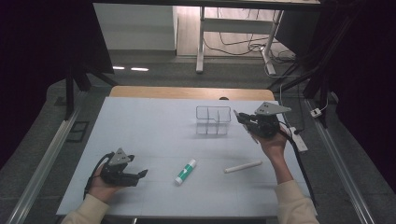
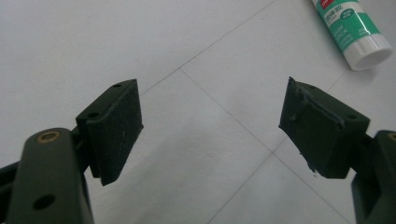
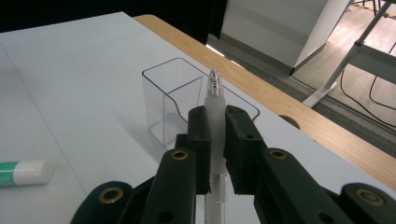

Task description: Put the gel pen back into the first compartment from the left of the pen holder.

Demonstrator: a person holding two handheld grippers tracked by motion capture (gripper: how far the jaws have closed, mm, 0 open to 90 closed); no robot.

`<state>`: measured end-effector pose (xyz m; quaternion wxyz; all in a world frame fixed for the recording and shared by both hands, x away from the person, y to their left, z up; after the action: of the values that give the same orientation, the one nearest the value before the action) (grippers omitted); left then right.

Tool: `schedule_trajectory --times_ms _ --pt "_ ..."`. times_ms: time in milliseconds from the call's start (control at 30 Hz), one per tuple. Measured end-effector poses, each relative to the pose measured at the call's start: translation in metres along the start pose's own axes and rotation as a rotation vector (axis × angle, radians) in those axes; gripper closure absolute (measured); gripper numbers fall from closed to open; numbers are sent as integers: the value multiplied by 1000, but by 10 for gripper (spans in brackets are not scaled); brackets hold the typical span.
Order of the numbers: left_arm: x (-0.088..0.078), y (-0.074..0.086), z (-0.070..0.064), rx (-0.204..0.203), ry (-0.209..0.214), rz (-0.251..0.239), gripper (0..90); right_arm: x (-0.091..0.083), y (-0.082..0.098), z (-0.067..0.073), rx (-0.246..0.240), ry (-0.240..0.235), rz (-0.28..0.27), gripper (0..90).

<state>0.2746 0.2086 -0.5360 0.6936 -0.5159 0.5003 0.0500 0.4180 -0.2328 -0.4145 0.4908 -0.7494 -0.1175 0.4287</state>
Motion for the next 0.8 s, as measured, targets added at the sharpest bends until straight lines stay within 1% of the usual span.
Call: schedule_trajectory --times_ms 467,800 --pt "0 0 0 3 -1 3 211 6 -8 10 -17 -13 -19 807" --pt "0 0 0 4 -2 3 211 10 -13 14 -14 -25 -44 807"
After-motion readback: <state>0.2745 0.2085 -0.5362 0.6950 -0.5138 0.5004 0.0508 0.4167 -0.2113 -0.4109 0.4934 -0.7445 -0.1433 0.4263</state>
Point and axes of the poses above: each handheld gripper's, and its own axes: x roughly forward along the jaws, y roughly out of its underside, z roughly to its left, the point moved 2 cm from there along x, roughly forward along the jaws, and after that the axes turned 5 degrees about z, right-handed, at the moved point
